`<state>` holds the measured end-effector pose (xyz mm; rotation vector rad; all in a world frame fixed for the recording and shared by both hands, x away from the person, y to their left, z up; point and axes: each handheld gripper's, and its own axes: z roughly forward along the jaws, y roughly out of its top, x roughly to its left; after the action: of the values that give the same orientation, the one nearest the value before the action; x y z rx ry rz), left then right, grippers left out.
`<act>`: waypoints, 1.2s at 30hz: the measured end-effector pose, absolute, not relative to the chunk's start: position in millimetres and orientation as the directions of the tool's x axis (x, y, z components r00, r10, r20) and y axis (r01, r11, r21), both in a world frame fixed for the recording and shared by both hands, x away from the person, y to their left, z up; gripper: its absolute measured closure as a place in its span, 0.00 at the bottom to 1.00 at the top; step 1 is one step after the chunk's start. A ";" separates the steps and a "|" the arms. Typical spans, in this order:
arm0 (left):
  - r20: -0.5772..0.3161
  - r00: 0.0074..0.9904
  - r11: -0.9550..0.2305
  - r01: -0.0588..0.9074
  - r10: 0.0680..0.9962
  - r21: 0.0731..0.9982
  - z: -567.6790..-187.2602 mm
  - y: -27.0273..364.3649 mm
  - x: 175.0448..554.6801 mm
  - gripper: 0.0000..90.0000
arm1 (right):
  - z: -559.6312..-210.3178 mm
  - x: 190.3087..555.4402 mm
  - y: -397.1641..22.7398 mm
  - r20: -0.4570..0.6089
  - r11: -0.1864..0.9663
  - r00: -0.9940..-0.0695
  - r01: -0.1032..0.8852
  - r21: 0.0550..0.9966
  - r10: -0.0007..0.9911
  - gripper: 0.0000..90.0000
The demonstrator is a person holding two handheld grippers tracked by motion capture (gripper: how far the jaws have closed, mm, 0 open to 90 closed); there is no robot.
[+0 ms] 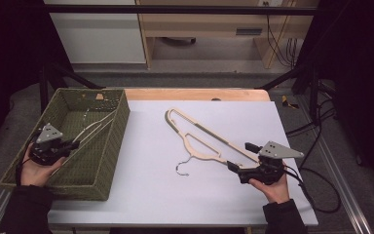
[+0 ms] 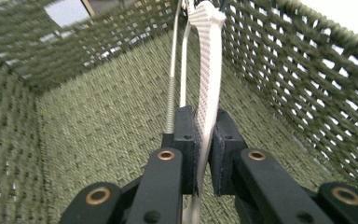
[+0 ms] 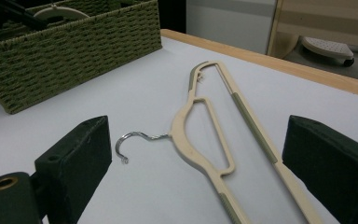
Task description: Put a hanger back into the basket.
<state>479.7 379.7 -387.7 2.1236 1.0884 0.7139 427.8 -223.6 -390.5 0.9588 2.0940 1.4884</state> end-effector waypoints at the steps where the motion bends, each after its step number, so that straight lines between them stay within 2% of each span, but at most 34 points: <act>1: 0.163 0.521 -0.460 0.513 0.838 0.725 -389.3 378.2 480.5 0.90 | -390.5 427.7 -223.6 0.068 0.199 -0.687 0.301 0.933 0.724 0.10; 13: 0.093 0.580 -0.501 0.599 0.809 0.625 -402.4 370.5 490.9 0.80 | -390.9 427.8 -222.6 0.069 0.198 -0.687 0.302 0.932 0.723 0.10; 18: 0.089 0.598 -0.518 0.598 0.796 0.612 -403.0 368.6 491.6 0.70 | -391.0 427.9 -222.0 0.072 0.196 -0.688 0.304 0.932 0.722 0.10; 21: 0.085 0.601 -0.509 0.583 0.794 0.634 -399.0 371.0 490.2 0.65 | -391.1 428.0 -221.9 0.073 0.198 -0.690 0.305 0.932 0.720 0.10; 28: 0.088 0.551 -0.416 0.505 0.830 0.756 -374.0 377.2 478.4 0.45 | -390.2 427.6 -221.9 0.076 0.192 -0.691 0.302 0.934 0.719 0.10; 32: 0.066 0.510 -0.315 0.419 0.858 0.851 -354.9 375.2 465.4 0.36 | -390.1 427.7 -220.9 0.077 0.188 -0.693 0.299 0.936 0.717 0.09; 36: 0.024 0.511 -0.225 0.335 0.860 0.915 -339.6 361.4 449.7 0.27 | -390.5 428.9 -219.5 0.100 0.164 -0.696 0.303 0.939 0.711 0.08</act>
<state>449.7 361.4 -339.6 1.7916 1.0009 0.6842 428.9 -219.5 -390.5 0.9645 2.0838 1.5445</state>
